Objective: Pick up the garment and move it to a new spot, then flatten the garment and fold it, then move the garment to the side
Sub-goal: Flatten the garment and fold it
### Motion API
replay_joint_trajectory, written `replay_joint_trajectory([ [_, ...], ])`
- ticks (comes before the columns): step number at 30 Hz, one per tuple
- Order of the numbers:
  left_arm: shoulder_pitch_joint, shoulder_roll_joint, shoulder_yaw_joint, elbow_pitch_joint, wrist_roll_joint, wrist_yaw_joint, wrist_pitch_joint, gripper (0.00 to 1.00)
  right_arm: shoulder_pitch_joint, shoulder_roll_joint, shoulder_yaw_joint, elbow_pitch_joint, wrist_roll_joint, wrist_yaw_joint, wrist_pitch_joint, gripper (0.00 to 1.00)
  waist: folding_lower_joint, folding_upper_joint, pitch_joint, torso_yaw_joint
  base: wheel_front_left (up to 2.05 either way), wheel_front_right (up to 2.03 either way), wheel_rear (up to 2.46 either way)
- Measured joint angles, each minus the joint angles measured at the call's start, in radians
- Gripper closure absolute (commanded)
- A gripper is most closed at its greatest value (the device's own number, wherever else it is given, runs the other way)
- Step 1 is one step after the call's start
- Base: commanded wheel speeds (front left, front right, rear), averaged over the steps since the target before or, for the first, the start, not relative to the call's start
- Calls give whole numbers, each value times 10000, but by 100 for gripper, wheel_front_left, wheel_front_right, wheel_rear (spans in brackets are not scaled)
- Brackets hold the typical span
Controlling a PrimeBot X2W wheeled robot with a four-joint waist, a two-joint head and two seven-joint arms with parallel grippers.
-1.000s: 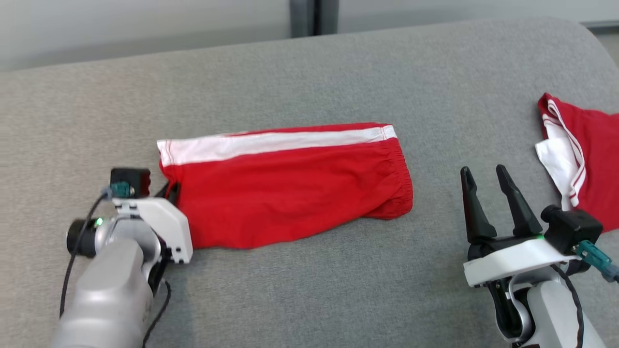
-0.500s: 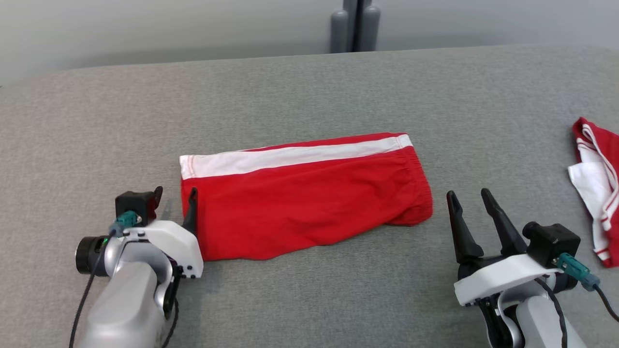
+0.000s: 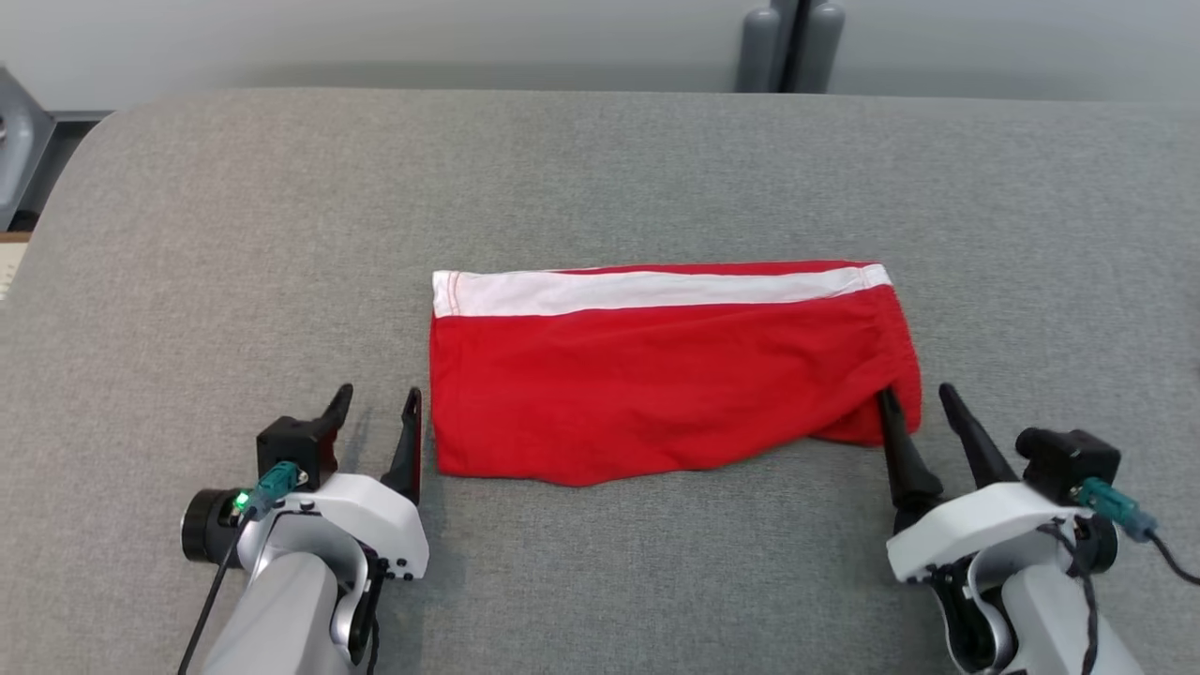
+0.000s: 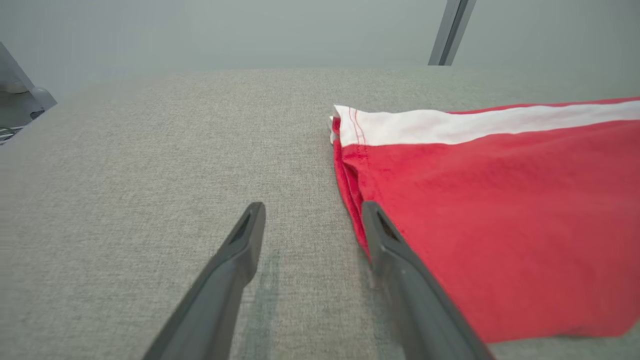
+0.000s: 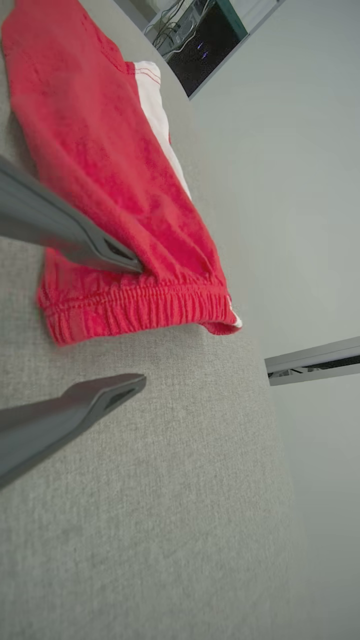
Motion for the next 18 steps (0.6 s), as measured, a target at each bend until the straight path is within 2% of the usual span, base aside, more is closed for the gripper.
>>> replay_joint_trajectory([
  [10, 64, -82, 456, -761, 579, -150, 0, 0, -191, 6, -236, -1166, 915, 0, 0, 0, 0, 0, 260, 64, 0, 0, 0],
  [14, 60, -184, 451, -792, 706, -244, 0, 0, -532, 2, -336, -1049, 903, 0, 0, 0, 0, 0, 373, 34, 0, 0, 0],
  [18, 28, -261, 428, -681, 784, -343, 0, 0, -943, -2, -426, -199, 673, 0, -2, 0, 0, 0, 495, 86, 0, 0, 0],
])
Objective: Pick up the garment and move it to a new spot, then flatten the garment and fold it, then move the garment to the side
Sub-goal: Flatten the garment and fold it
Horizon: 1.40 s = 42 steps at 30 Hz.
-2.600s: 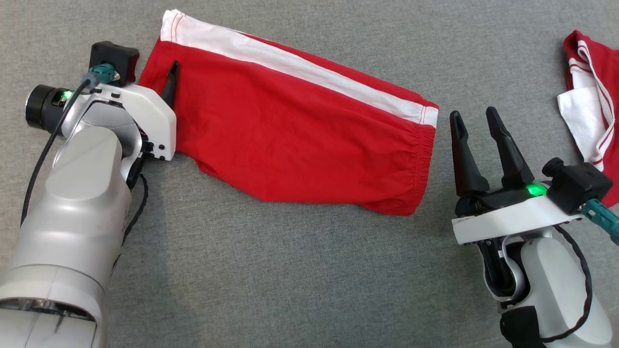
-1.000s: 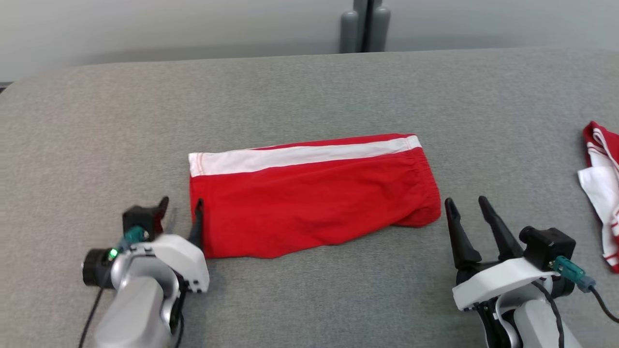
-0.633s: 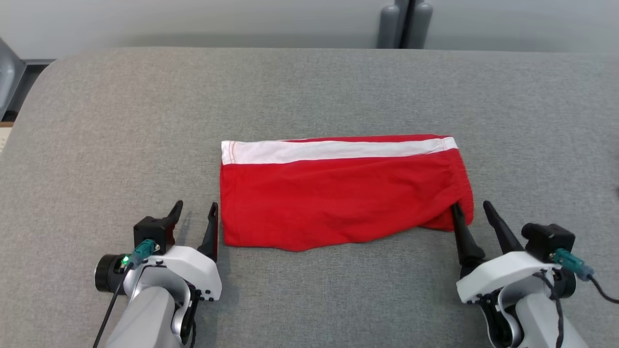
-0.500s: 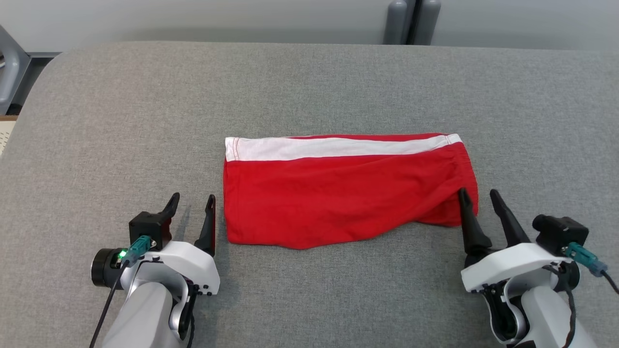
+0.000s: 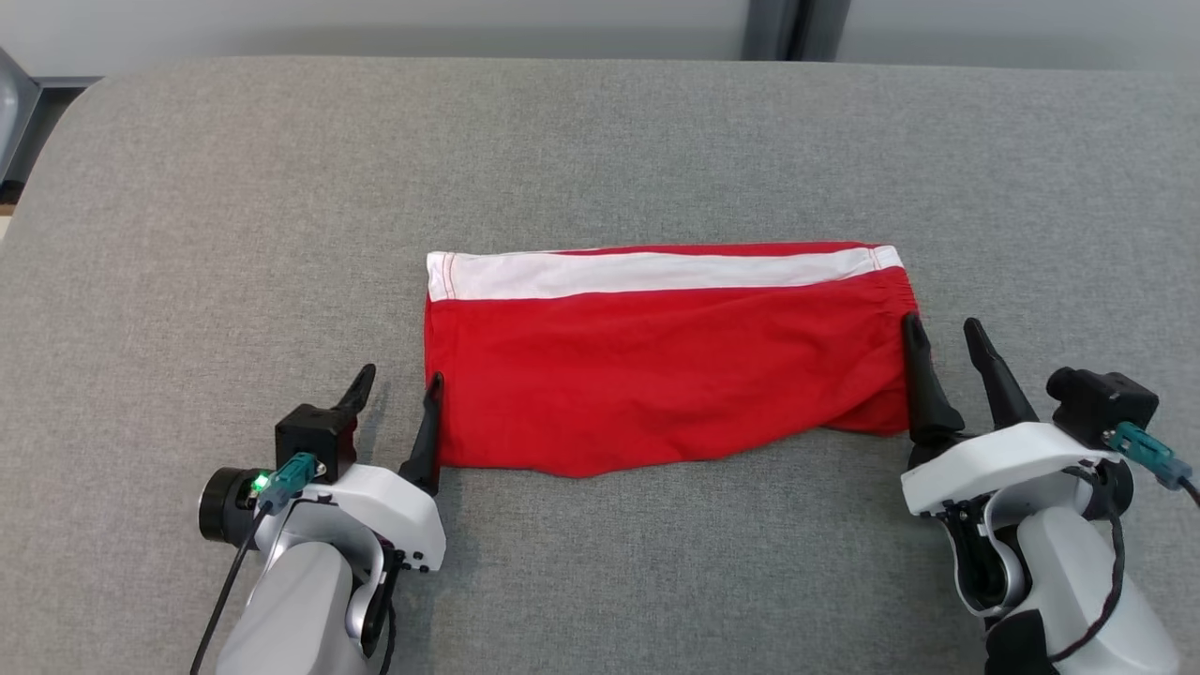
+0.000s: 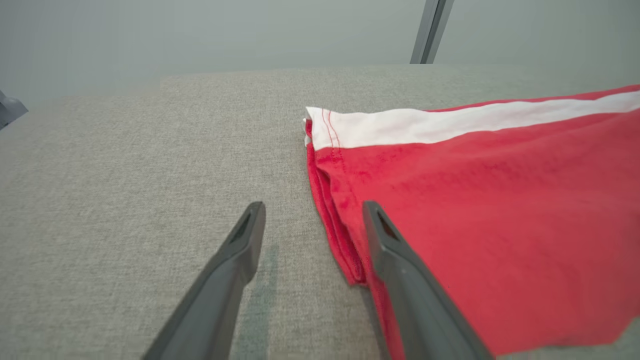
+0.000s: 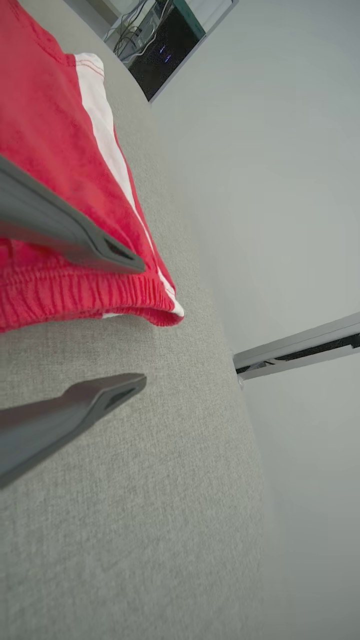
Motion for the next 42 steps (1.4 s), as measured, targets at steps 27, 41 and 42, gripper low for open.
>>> replay_joint_trajectory([
  [27, -79, -98, 159, 408, 111, -314, 0, 0, -1637, -54, 2320, 3173, 650, -25, -82, 100, 0, 0, 328, 315, 0, 0, 0],
  [41, 302, -104, 198, 311, 0, -330, 0, 0, -900, -8, 23, 2389, 222, 0, -21, 100, 0, 0, -251, -157, 0, 0, 0],
  [42, 331, -104, 161, 284, -36, -330, -2, 0, -868, -36, -27, 2305, 163, 0, -23, 100, 0, 0, -314, -192, 0, 0, 0],
])
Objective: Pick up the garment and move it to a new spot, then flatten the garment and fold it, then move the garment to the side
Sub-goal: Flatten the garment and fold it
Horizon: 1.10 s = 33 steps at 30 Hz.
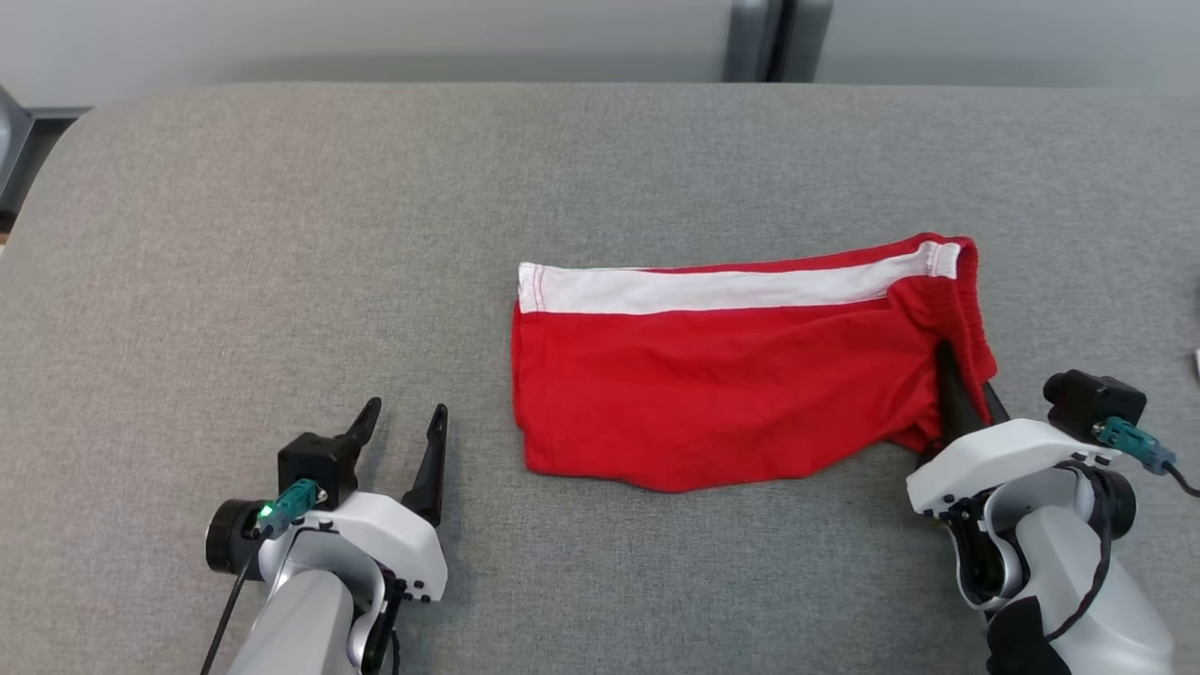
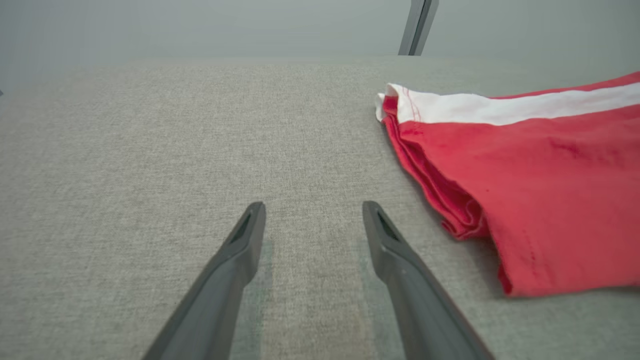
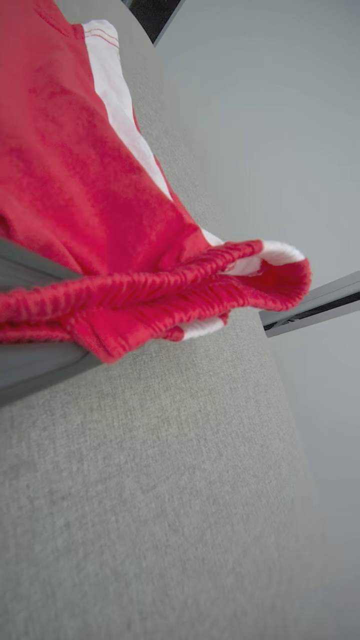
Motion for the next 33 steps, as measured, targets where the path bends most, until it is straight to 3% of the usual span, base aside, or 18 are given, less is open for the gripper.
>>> replay_joint_trajectory([
  [7, 204, -2, -311, -69, -351, 17, 0, 0, 35, -2, 838, -631, 433, -2, 0, 100, 0, 0, -285, -40, 0, 0, 0],
  [12, 355, -6, -625, -86, -660, 119, 2, 0, -43, 12, 2138, -1189, 1187, -2, 130, 100, 0, 0, -412, 259, 0, 0, 0],
  [19, 509, -4, -1197, -121, -961, 226, 2, 0, -70, 40, 3616, -1183, 1877, -2, 439, 100, 0, 0, -595, 1155, 0, 0, 0],
  [27, 581, -4, -1741, -138, -1101, 370, 0, 0, -468, 31, 4044, -42, 2266, -4, 259, 100, 0, 0, -773, 2479, 0, 0, 0],
  [28, 607, 0, -1772, -125, -1114, 370, 0, 0, -522, 33, 4084, 61, 2368, -4, 236, 86, 0, 0, -799, 2619, 0, 0, 0],
  [29, 639, 2, -1802, -119, -1114, 372, 2, 0, -585, 35, 4203, 119, 2414, -4, 169, 57, 0, 0, -828, 2750, 0, 0, 0],
  [30, 665, 4, -1829, -119, -1114, 376, 2, 0, -658, 35, 4289, 171, 2537, -4, 161, 7, 0, 0, -857, 2861, 0, 0, 0],
  [31, 676, 0, -1847, -123, -1114, 385, 2, 0, -725, 35, 4378, 228, 2608, -4, 128, 0, 0, 0, -889, 2957, 0, 0, 0],
  [33, 707, 6, -1856, -155, -1114, 437, 0, 0, -831, 48, 4535, 245, 2732, -4, 79, 0, 0, 0, -958, 3075, 0, 0, 0],
])
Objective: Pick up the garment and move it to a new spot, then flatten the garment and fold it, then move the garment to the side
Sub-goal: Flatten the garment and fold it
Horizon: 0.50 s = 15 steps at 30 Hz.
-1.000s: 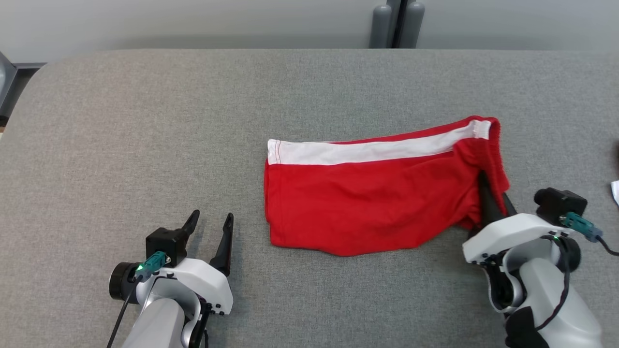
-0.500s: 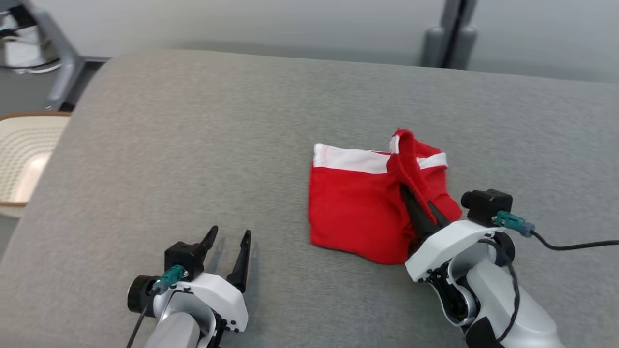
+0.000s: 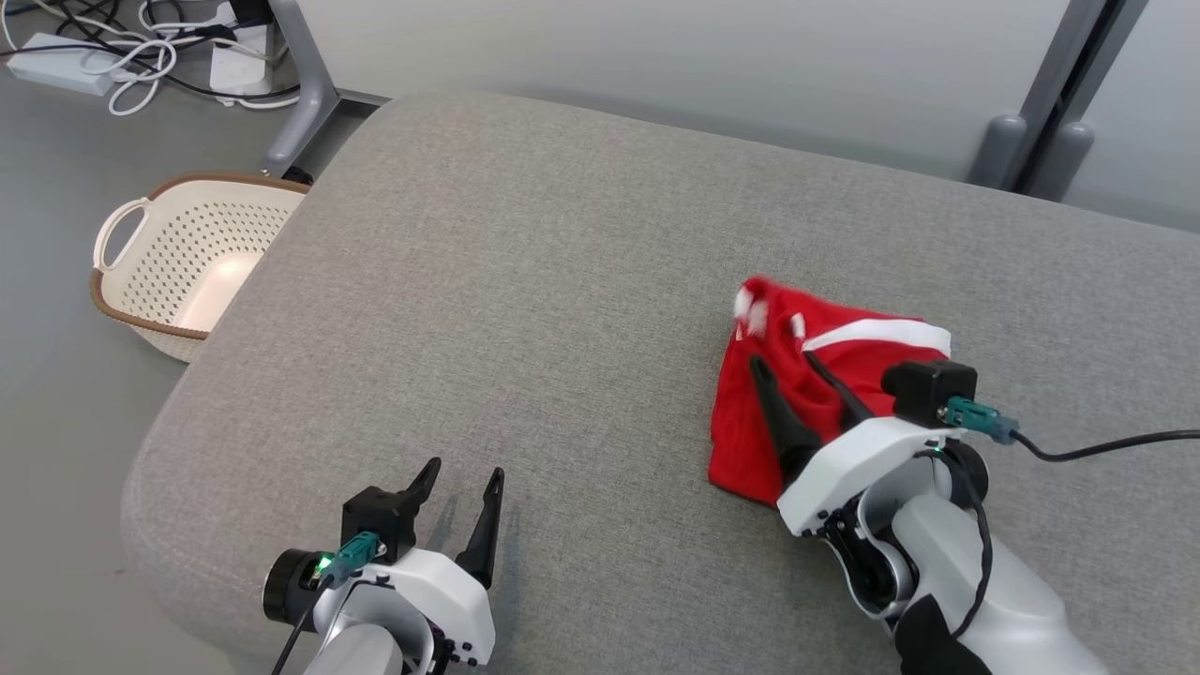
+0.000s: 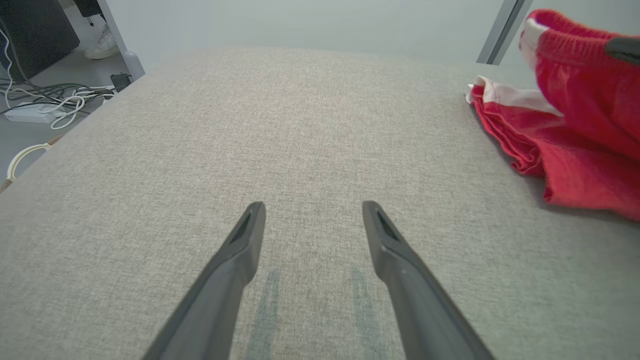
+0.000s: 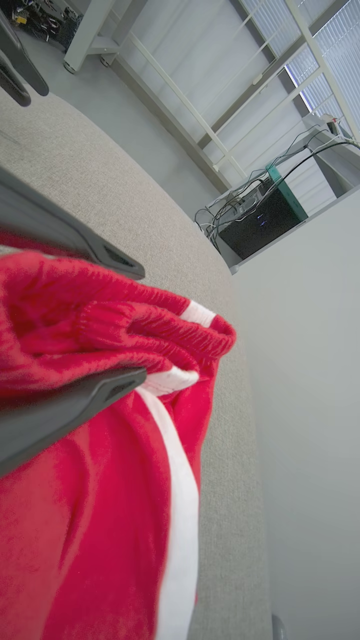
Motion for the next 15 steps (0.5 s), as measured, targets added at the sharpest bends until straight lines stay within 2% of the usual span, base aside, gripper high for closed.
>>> replay_joint_trajectory([
  [5, 27, -6, 90, -69, 25, 69, 0, 0, -131, 6, -297, -477, -199, 0, -40, 0, 0, 0, -55, -173, 0, 0, 0],
  [10, 35, -4, 341, -224, 205, 84, 2, 0, 373, 4, -2042, -1170, -1352, 2, -54, 0, 0, 0, -75, -804, 0, 0, 0],
  [15, 40, -4, 640, -485, 489, 157, 0, 0, 1061, -15, -3908, -1866, -3177, 0, -54, 0, 0, 0, -103, -1487, 0, 0, 0],
])
